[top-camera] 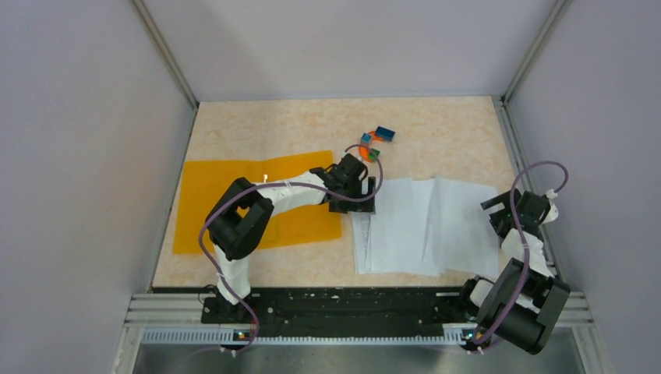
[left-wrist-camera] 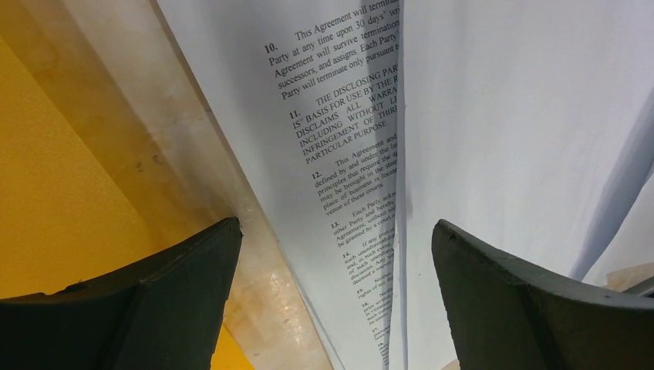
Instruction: Put the files into the folder
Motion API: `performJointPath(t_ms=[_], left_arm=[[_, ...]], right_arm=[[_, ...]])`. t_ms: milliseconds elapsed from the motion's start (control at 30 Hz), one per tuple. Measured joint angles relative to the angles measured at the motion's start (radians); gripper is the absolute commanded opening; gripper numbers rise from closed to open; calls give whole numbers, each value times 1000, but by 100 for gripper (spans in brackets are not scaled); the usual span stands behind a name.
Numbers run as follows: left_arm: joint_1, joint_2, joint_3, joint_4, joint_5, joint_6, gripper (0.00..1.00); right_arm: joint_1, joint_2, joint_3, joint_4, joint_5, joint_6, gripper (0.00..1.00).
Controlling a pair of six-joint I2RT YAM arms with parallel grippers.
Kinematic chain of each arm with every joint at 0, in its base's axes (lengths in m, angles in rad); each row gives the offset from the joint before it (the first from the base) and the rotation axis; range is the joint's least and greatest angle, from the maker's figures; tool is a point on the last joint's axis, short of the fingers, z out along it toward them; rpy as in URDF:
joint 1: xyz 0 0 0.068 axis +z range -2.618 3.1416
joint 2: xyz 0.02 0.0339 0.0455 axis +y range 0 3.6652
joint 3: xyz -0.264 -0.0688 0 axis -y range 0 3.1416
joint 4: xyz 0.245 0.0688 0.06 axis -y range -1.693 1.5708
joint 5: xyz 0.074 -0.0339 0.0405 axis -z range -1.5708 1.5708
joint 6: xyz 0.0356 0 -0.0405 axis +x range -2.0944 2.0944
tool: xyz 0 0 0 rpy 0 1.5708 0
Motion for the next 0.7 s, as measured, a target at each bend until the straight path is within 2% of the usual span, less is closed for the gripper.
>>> performJointPath(t_ms=[100,333,567,700], left_arm=[[0,6,6,8,15,3,98],[1,28,32,13,31,3,99],[1,42,58,-4,34,4,99],[2,61,87,-27,38,6,98]], right_arm=[[64,-2,-7,18,-6,9,99],[327,-9,-7,10,5,88,99],[364,-6,12,-27,32,89,99],[364,51,65,-71,67,54,99]])
